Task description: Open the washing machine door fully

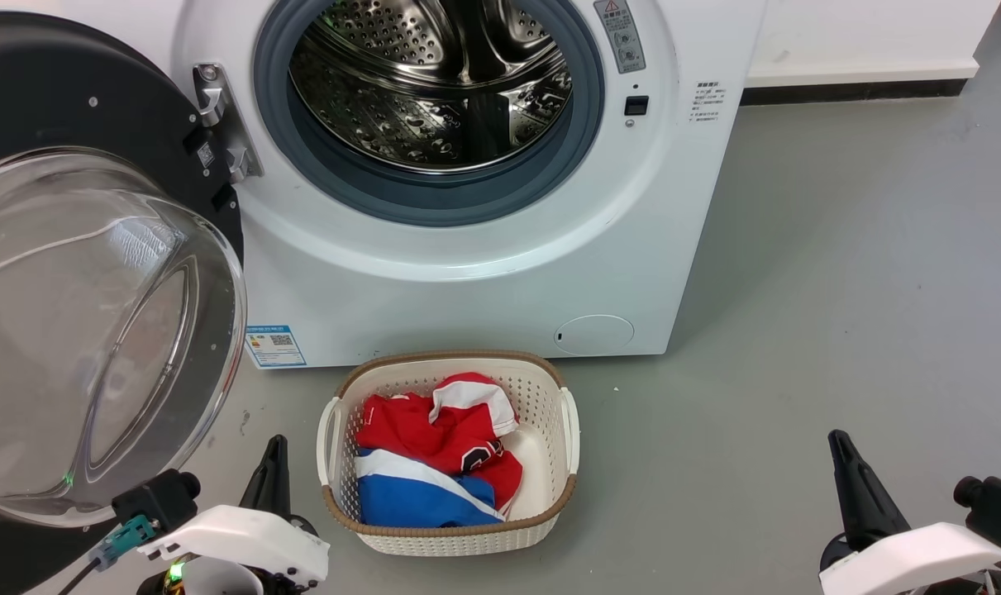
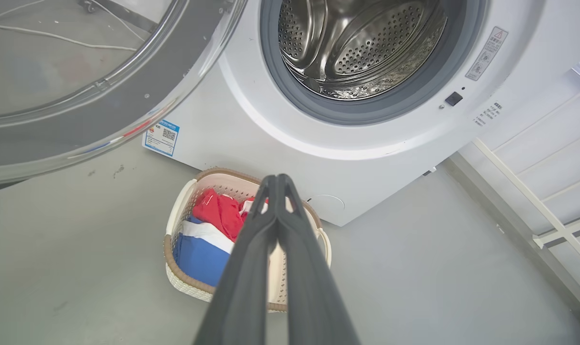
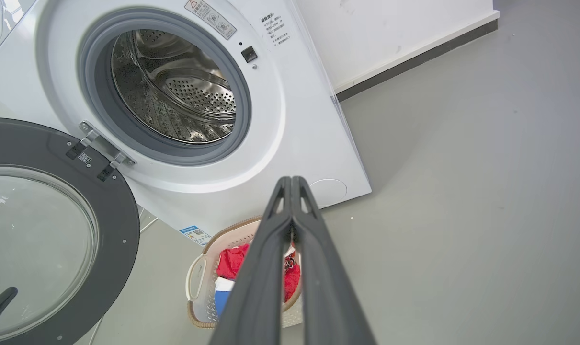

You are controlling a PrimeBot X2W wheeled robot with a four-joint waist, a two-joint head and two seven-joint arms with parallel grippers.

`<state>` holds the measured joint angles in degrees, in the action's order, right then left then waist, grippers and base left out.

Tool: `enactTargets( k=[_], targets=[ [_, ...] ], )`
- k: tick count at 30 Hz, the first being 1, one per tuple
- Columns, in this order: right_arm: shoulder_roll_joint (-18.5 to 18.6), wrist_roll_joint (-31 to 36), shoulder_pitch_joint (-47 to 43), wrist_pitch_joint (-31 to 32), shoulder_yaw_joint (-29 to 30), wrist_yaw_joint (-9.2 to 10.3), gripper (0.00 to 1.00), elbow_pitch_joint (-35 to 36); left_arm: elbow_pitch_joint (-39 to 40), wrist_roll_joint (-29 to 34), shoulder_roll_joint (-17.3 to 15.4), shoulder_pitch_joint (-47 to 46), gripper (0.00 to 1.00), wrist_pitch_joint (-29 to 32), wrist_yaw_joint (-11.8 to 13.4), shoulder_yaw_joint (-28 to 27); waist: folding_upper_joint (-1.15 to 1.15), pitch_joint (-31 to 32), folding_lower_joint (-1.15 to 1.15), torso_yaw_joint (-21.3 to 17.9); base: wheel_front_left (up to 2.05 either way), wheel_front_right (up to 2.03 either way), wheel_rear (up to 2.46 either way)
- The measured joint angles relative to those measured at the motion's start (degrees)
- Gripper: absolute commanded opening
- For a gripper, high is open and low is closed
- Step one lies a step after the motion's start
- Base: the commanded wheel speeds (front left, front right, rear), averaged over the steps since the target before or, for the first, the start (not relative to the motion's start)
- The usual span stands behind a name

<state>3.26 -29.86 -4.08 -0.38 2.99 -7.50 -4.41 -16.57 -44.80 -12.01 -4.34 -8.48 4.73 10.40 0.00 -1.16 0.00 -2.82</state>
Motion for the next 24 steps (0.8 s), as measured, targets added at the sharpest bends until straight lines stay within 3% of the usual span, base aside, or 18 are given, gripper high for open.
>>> enactTargets(
  k=[24],
  targets=[
    [0.32,-20.69,3.05,1.62,0.35,0.01,0.00,-3.10,0.80,-15.24,2.99,-0.40,0.00,4.87,-3.86,-5.47,0.00,0.23,0.00,0.65,0.00,0.00,0.00]
  ],
)
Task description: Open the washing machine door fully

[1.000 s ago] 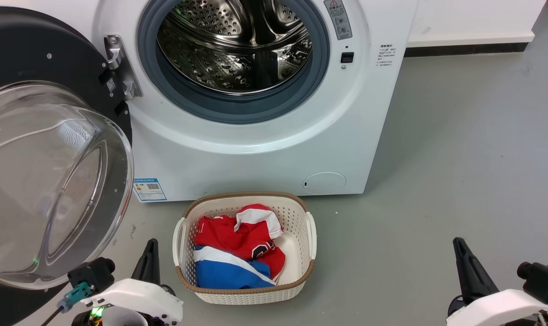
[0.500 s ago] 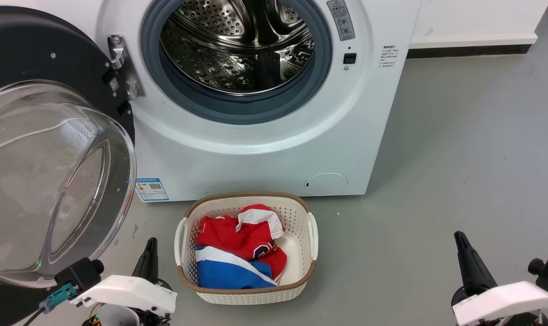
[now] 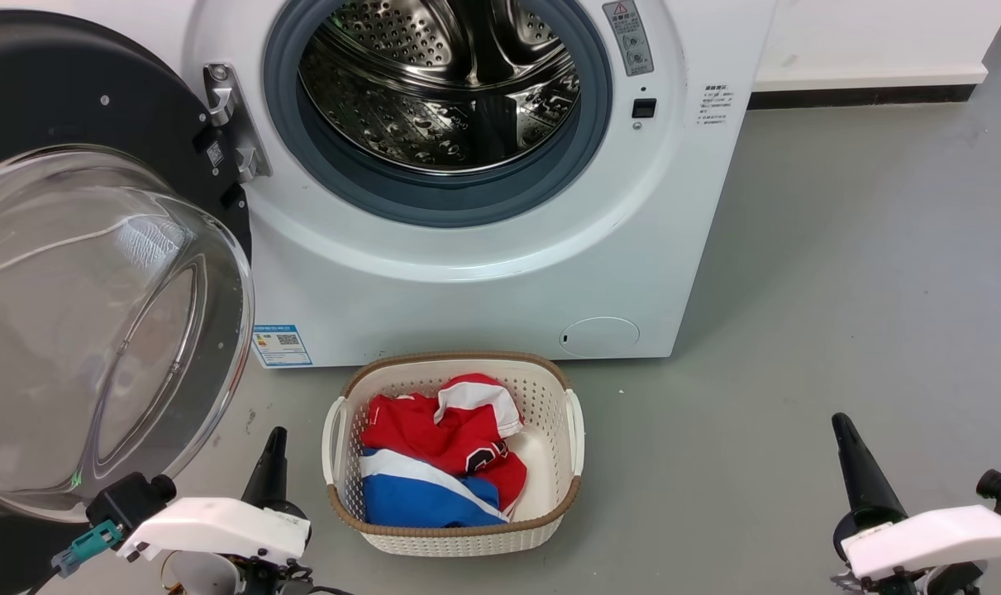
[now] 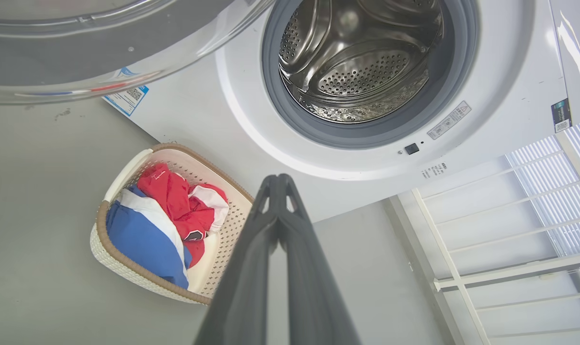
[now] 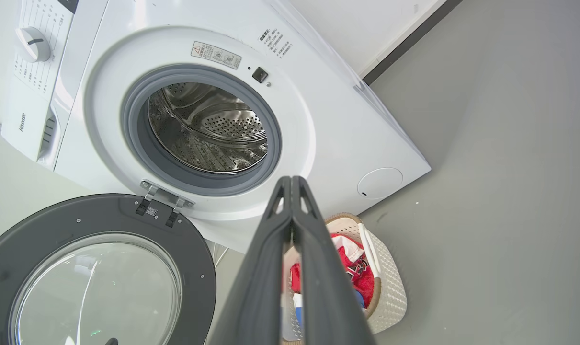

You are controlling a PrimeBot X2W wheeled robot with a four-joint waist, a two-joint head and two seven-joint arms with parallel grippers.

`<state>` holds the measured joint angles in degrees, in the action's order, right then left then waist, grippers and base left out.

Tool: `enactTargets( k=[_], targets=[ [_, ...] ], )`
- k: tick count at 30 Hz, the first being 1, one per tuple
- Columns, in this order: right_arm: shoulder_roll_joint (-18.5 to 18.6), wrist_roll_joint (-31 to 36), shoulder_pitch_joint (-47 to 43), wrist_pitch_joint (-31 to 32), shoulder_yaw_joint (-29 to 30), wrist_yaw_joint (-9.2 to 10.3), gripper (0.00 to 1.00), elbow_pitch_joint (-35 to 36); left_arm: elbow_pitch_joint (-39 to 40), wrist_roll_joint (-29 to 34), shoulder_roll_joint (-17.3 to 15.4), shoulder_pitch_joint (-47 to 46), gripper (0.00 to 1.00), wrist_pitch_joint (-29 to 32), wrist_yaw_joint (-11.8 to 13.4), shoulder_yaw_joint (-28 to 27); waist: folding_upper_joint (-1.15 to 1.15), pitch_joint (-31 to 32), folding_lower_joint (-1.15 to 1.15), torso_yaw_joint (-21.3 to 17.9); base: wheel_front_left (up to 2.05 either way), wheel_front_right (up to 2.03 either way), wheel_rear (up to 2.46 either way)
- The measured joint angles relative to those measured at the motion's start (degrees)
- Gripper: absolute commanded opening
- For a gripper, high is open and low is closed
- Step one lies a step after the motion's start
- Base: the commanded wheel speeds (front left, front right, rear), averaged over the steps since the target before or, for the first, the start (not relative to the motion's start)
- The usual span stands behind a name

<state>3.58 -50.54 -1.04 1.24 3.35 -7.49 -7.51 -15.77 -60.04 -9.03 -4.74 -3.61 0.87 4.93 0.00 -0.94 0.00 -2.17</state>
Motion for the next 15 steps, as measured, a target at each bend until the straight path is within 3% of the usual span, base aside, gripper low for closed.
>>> enactTargets(
  k=[15],
  targets=[
    [0.08,-10.49,1.82,1.00,0.41,0.00,0.00,-1.57,0.46,-7.91,1.44,-0.26,0.00,2.47,-1.99,-2.89,0.00,0.14,0.00,0.41,0.00,0.00,0.00]
  ],
)
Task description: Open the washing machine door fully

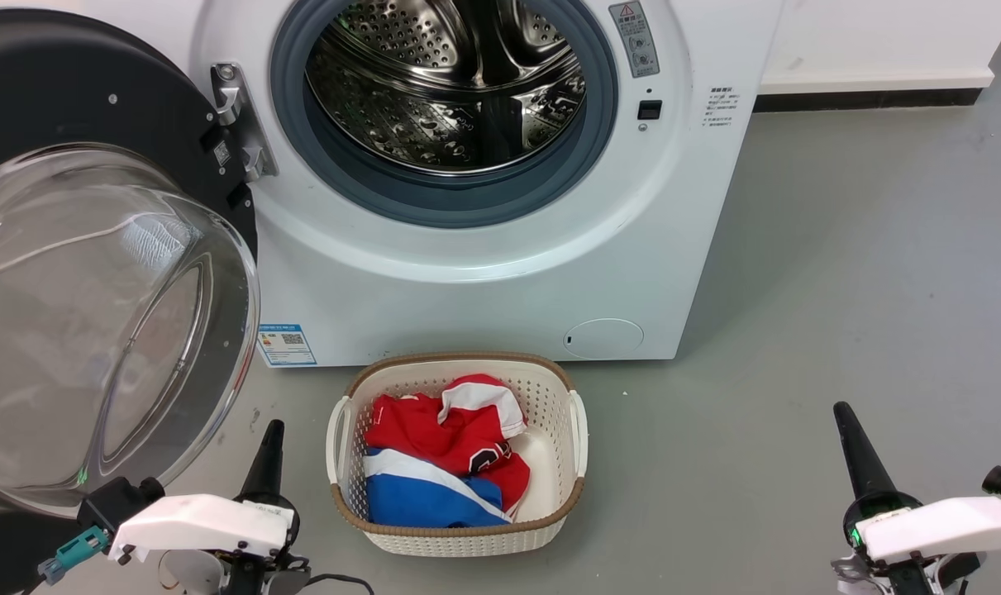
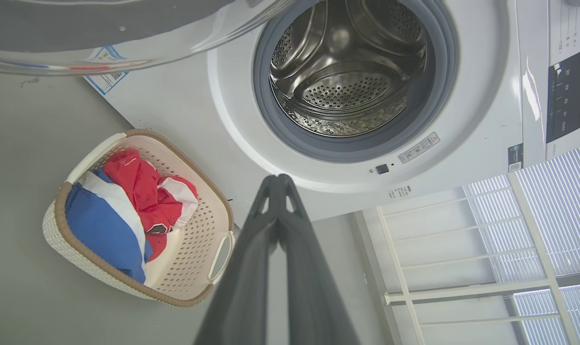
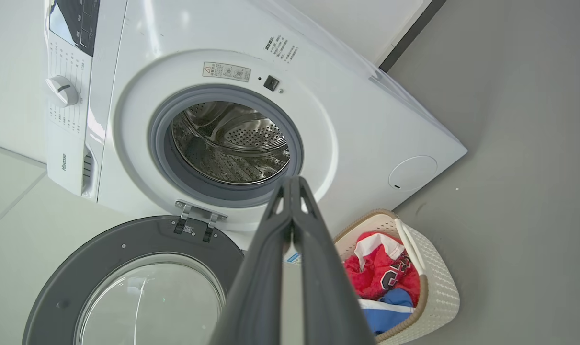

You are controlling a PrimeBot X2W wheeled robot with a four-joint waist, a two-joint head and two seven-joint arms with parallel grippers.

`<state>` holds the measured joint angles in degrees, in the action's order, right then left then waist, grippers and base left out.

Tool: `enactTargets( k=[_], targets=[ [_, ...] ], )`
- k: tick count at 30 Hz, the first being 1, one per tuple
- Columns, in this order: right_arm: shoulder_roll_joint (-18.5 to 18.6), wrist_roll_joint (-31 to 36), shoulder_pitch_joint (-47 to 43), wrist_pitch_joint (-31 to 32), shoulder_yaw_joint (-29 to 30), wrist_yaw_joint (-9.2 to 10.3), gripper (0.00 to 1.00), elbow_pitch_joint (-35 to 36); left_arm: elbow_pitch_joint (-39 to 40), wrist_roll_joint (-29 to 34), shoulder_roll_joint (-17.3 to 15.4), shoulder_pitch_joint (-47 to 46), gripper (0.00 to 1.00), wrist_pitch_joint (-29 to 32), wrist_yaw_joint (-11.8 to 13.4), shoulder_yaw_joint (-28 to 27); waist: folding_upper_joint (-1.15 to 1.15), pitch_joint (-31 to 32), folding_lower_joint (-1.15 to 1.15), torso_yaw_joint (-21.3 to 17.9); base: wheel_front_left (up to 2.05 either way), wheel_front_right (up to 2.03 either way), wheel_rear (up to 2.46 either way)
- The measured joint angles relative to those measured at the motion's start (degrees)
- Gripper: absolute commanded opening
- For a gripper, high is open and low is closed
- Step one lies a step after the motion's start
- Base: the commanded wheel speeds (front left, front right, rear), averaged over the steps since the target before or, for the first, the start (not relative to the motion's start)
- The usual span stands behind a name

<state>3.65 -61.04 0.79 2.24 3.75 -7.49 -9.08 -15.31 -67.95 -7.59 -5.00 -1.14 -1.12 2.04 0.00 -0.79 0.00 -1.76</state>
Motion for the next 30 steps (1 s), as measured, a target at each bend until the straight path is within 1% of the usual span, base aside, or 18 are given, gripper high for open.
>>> enactTargets(
  k=[30],
  targets=[
    [0.02,-16.99,2.68,1.78,0.86,0.00,0.00,-2.56,0.55,-12.83,2.57,-0.33,0.00,4.09,-3.37,-4.56,0.00,0.29,0.00,0.82,0.00,0.00,0.00]
  ],
)
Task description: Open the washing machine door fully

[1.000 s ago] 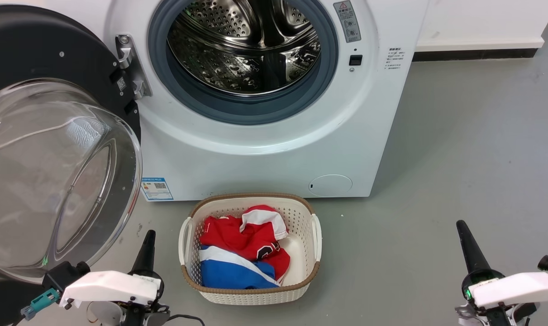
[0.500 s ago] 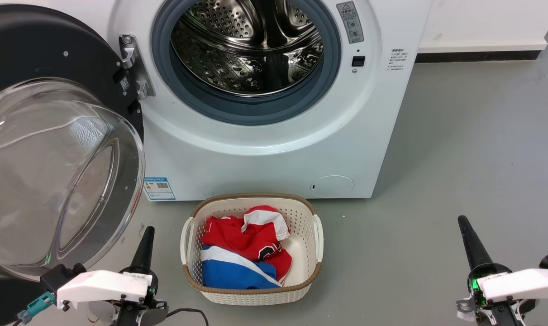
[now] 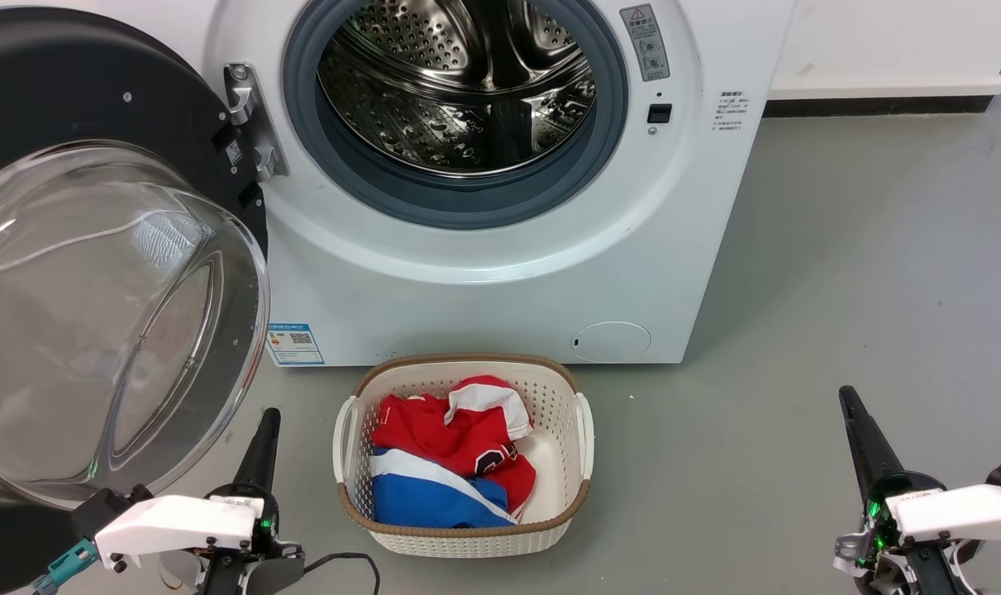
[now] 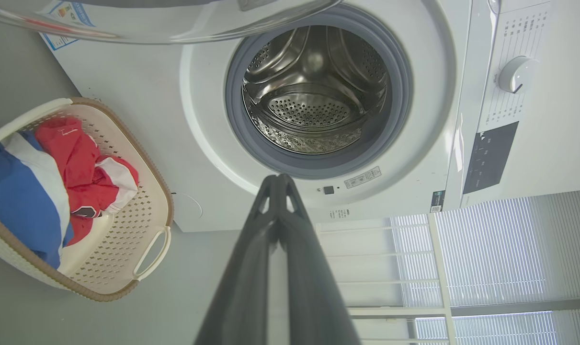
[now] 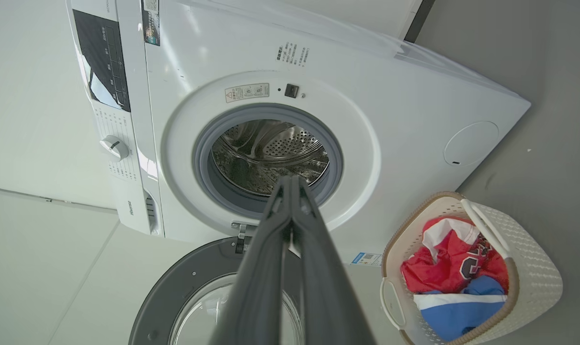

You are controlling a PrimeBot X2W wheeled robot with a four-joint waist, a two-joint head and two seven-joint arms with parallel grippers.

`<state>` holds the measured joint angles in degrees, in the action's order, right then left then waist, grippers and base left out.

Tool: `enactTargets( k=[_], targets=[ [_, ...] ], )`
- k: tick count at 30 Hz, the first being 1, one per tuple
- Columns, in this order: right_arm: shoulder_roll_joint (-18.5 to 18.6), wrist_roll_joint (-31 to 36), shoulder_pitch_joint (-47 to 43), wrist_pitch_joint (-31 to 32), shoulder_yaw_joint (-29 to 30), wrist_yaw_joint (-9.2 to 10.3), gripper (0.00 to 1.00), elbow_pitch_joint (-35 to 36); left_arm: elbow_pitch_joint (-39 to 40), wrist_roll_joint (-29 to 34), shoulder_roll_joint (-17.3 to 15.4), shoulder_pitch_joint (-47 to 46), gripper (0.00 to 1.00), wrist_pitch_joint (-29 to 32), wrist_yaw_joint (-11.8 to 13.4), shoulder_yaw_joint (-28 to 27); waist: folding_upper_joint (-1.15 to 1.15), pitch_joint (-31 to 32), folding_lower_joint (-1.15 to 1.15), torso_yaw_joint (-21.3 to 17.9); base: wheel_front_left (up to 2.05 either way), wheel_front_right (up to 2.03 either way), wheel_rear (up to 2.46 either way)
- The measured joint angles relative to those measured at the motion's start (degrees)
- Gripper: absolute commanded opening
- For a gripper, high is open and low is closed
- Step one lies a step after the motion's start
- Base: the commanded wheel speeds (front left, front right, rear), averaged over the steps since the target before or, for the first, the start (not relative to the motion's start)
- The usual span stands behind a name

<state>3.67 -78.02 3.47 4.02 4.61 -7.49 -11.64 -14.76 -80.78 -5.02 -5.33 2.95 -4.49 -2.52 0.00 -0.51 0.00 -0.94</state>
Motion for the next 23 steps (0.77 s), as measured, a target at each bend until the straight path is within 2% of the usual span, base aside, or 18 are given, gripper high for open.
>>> enactTargets(
  k=[23],
  targets=[
    [-0.03,-10.38,1.44,1.09,0.59,0.00,0.00,-1.63,0.48,-7.93,1.55,-0.53,0.00,2.48,-2.09,-2.90,0.00,0.22,0.00,0.63,0.00,0.00,0.00]
  ],
)
